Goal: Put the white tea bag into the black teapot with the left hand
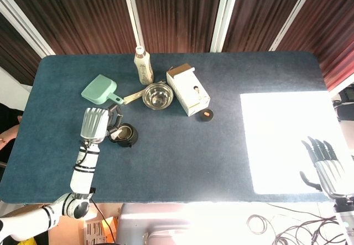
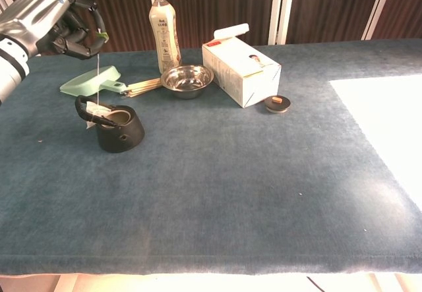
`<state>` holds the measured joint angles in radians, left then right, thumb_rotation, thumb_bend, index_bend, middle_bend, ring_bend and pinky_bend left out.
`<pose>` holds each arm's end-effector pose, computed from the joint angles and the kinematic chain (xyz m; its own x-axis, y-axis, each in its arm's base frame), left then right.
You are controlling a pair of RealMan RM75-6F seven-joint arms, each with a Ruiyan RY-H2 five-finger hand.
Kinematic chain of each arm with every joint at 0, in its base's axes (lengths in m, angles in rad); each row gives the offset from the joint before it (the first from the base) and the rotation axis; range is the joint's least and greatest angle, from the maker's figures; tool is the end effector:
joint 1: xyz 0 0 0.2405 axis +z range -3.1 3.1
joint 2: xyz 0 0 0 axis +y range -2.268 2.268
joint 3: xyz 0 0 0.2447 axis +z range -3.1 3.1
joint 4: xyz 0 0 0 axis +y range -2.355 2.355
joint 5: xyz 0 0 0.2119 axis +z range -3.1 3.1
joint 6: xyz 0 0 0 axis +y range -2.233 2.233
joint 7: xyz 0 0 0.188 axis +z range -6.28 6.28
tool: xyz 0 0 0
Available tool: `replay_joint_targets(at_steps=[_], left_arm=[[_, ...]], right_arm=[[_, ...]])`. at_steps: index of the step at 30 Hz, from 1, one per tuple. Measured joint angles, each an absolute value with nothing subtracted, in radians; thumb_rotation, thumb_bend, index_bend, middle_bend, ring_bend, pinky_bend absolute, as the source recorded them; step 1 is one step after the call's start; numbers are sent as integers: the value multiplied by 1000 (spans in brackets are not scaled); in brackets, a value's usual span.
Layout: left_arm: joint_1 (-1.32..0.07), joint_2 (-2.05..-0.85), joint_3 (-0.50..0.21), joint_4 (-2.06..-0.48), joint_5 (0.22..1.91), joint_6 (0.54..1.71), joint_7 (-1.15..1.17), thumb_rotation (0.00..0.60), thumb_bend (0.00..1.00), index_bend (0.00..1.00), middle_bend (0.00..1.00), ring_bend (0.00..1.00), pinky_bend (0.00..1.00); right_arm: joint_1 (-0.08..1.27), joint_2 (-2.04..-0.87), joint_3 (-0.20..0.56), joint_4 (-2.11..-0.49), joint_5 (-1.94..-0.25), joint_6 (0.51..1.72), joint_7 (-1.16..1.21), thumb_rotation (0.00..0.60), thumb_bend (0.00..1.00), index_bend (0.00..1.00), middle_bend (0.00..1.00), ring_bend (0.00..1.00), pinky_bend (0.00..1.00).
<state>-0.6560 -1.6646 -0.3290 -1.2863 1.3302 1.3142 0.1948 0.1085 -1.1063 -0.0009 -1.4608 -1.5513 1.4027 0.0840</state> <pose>-0.1223 0.4017 0.0404 0.2330 -0.1921 0.9533 0.9123 -0.2963 -0.2828 -0.3320 -0.2224 0.1476 0.4759 -0.1151 0.8719 -0.8795 -0.0622 0.4718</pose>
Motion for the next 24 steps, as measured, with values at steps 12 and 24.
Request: replay_joint_targets(at_steps=[12,24], left_arm=[[-688,-1698,-319,-1255,1316,1283,217,600,508,679,987,1000,1000],[-655,-1699,-233,-1233,1321,1241,173,600,493,679,985,1000,1000]], right_arm=[[107,-1098,-2,-1461,-1557,1408,102,600,299,0,0,0,0],[106,-1101,-4,-1453,-1556,1403,102,600,299,0,0,0,0]])
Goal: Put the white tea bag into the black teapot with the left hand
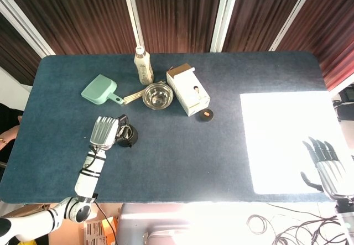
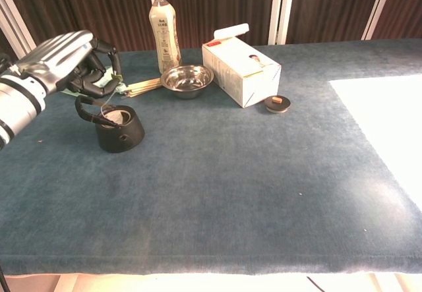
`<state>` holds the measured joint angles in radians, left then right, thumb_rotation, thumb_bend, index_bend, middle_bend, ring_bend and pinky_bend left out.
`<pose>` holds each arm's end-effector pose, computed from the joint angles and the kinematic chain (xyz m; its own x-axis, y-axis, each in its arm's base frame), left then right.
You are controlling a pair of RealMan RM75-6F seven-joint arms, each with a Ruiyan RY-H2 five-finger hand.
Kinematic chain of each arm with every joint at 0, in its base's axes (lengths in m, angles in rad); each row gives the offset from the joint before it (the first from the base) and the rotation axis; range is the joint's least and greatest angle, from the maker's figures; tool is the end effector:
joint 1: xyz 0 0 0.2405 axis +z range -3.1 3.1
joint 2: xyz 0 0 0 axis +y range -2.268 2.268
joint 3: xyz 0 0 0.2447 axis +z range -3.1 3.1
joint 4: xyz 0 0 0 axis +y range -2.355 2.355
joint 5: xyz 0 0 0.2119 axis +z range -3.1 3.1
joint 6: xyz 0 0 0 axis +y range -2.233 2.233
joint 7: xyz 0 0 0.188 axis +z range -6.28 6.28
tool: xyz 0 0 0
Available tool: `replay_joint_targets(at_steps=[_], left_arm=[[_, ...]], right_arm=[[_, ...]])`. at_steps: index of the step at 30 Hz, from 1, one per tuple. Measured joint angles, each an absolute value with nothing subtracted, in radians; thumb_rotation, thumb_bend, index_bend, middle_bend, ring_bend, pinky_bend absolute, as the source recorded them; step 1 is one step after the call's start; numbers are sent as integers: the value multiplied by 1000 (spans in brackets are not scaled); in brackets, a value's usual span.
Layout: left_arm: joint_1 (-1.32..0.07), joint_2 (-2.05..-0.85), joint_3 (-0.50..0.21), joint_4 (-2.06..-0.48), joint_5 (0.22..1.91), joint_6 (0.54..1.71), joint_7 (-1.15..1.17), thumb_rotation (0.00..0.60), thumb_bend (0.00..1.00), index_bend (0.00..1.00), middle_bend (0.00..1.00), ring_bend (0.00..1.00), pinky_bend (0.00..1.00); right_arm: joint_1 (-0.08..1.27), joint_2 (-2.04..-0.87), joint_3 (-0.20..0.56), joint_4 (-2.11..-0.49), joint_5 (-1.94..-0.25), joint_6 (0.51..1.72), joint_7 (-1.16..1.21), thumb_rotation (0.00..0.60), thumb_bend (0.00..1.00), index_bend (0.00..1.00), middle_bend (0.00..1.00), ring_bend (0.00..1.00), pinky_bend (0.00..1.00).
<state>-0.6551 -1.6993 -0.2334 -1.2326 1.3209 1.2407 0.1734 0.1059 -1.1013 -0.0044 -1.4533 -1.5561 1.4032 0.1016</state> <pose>-0.1400 0.3898 -0.0025 0.3052 -0.0505 0.9509 0.8975 -0.3186 -0.3050 -0.3341 -0.2208 0.1495 0.4718 -0.1196 0.8736 -0.8817 -0.0621 0.4677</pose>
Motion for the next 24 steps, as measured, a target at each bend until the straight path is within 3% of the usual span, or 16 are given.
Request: replay_joint_targets(at_steps=[4,8,10,19,21,24], left_arm=[[-633,-1683,-190,-1261,1337,1231,151,600,447,661,983,1000,1000],[-609,-1653,-138,-1315,1374,1223,128,600,202,414,973,1000,1000],[-601,-1645,-128,-1336,1391,1228,125,600,138,348,971,1000,1000],[-609,-1641,-126,-1375,1425,1215,108,600,15,313,970,1000,1000],[-611,-1643,-125,-1373,1430,1210,100,600,59,313,970,1000,1000],[-613,-1638,-130,-1369,1413,1195,111,536,345,313,973,1000,1000]], right_arm=[[109,-1103,-5,-1456,-1557,1398,94,600,299,0,0,0,0],[112,-1105,-6,-1461,-1558,1392,88,600,299,0,0,0,0],[113,-1105,-6,-1463,-1557,1389,84,600,299,0,0,0,0],[117,-1105,-4,-1470,-1553,1383,79,600,299,0,0,0,0],[117,-1103,-5,-1470,-1553,1382,82,600,300,0,0,0,0],[115,-1101,-6,-1469,-1557,1387,88,600,300,0,0,0,0]])
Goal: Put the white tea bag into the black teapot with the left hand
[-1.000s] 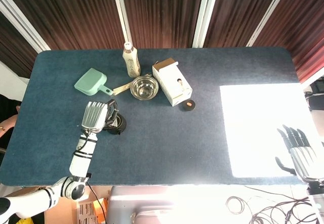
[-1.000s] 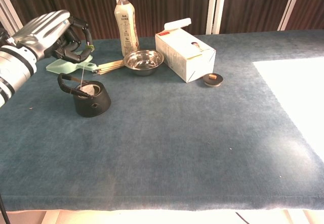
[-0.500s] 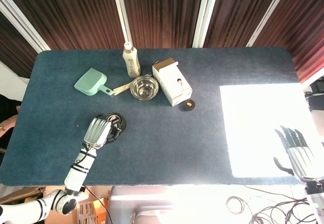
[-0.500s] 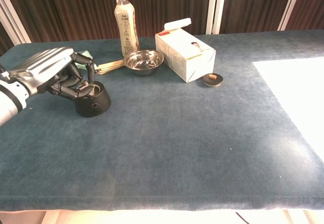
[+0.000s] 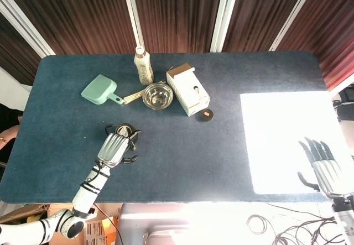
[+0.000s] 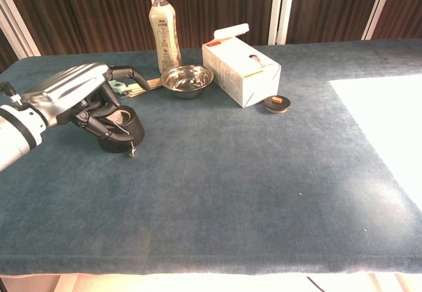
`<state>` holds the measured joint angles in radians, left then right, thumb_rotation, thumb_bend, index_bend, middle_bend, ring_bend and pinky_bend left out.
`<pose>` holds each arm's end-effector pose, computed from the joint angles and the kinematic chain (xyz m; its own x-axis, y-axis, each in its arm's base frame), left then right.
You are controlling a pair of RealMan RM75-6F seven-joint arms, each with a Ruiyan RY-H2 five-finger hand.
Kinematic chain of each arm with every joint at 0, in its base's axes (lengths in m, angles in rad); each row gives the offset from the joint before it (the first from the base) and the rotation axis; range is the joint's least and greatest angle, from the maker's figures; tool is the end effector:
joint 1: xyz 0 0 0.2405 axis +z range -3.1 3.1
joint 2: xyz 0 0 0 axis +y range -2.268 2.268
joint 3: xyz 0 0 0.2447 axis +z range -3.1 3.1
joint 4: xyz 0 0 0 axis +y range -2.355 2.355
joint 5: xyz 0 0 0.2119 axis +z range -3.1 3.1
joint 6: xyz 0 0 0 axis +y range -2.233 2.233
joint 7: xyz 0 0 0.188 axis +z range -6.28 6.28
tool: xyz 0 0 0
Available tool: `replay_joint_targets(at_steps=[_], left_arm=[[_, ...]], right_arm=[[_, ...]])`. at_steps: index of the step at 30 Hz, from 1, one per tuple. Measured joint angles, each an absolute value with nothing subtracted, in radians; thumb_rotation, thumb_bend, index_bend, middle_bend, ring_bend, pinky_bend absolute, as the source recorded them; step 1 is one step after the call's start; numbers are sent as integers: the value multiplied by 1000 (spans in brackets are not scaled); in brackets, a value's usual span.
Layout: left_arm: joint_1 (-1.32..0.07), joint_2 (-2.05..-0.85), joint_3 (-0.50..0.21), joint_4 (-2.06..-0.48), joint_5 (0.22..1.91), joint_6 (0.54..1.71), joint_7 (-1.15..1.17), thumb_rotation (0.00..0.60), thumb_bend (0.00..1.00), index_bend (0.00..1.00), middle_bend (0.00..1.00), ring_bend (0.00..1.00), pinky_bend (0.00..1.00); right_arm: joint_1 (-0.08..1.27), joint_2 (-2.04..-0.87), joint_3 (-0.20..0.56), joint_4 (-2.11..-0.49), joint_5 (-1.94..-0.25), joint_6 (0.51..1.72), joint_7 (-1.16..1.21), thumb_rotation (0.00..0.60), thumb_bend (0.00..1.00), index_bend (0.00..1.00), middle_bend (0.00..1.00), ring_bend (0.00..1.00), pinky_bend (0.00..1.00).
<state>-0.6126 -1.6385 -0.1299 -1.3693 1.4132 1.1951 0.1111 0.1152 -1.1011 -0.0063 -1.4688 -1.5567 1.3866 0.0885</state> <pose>-0.1355 0.3472 -0.0262 0.2896 0.1123 0.9505 0.8771 -0.4288 -0.2165 -0.3308 -0.2228 0.1445 0.4713 -0.1341 0.8717 -0.8819 -0.0717 0.4659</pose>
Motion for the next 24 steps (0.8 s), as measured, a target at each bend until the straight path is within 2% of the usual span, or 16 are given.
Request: replay_joint_targets(at_steps=[1,3,6,15,24], left_arm=[[-613,-1636,-133,-1368,1403,1189,116,501,435,314,976,1000,1000],[-612,-1628,-140,-1365,1370,1169,131,455,530,315,982,1000,1000],[-612,-1605,-147,-1365,1306,1126,179,409,576,315,985,1000,1000],[-615,-1524,-144,-1436,1165,1042,394,372,684,330,1000,1000,1000],[-648,-1510,-149,-1484,1061,1007,515,332,702,337,1000,1000,1000]], right_arm=[[115,-1100,-7,-1468,-1558,1388,91,600,300,0,0,0,0],[114,-1099,-8,-1468,-1561,1390,94,600,299,0,0,0,0],[113,-1097,-10,-1467,-1563,1392,99,600,299,0,0,0,0],[118,-1098,-14,-1471,-1568,1381,91,600,299,0,0,0,0],[119,-1095,-18,-1474,-1570,1377,95,600,300,0,0,0,0]])
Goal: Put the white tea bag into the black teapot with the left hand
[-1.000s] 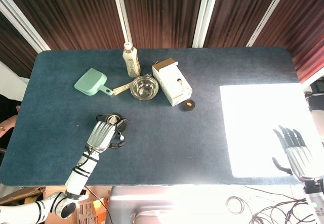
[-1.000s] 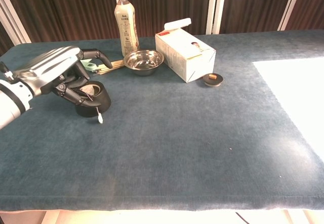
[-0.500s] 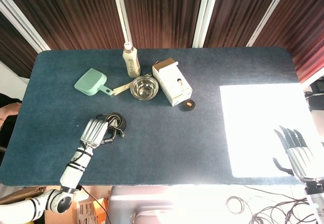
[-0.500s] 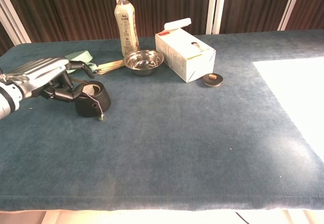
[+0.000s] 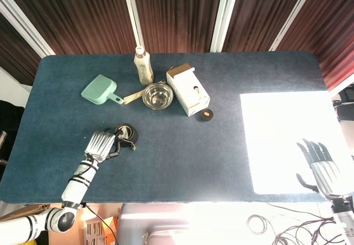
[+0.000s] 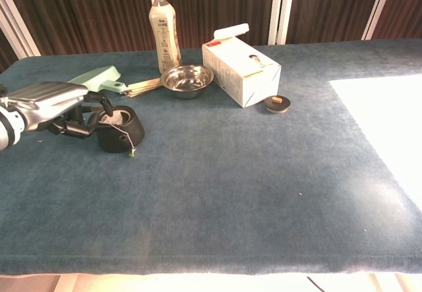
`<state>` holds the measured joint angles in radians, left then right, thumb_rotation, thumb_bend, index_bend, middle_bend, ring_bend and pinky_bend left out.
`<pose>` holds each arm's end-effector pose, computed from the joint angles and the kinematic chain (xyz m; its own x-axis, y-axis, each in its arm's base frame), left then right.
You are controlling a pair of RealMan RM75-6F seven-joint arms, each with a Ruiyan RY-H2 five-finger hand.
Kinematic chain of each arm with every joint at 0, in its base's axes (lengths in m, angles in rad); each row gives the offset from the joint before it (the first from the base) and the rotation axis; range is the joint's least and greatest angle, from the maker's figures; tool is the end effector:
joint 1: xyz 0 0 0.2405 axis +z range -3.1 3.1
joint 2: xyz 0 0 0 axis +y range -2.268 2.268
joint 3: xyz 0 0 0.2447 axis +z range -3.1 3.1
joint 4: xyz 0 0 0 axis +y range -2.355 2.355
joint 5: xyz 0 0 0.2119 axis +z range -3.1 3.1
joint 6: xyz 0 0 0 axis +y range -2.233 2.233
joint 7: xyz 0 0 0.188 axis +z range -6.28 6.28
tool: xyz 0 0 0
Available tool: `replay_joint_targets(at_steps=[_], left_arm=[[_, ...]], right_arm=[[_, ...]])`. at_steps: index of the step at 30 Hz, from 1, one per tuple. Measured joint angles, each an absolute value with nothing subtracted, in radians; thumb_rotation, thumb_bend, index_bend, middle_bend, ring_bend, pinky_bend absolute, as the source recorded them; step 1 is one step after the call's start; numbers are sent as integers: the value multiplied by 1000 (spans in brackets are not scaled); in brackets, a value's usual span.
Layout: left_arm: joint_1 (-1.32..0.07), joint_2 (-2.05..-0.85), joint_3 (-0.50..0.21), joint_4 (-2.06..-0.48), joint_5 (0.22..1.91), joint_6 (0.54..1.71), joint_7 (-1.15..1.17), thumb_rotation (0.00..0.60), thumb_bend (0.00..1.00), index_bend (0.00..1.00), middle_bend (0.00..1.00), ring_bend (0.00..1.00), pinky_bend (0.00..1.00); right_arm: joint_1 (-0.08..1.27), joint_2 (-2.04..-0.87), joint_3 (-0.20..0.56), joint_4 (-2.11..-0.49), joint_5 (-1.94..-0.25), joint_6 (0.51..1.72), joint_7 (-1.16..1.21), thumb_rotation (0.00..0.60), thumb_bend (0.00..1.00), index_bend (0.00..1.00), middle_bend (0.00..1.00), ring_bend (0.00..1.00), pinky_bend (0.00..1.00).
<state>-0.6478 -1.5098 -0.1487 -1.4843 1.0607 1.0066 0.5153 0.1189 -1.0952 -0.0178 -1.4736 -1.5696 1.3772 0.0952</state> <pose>-0.1814 0.3658 -0.0184 0.5725 0.2360 0.7852 0.8136 -0.2826 -0.5082 -0.3298 -0.2207 0.1413 0.4694 -0.1543 0.8694 -0.8830 -0.0859 0.4614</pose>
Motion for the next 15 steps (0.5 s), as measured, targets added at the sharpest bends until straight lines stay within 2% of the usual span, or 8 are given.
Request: replay_joint_targets(at_steps=[10,15], left_arm=[[-679,-1532,-150,-1453,1011,989,568,328,720,337,1000,1000,1000],[-695,-1523,-141,-1465,966,974,620,298,725,356,1000,1000,1000]], right_arm=[[118,-1091,-19,-1471,-1570,1378,106,600,299,0,0,0,0],[118,-1091,-20,-1470,-1572,1380,109,600,299,0,0,0,0]])
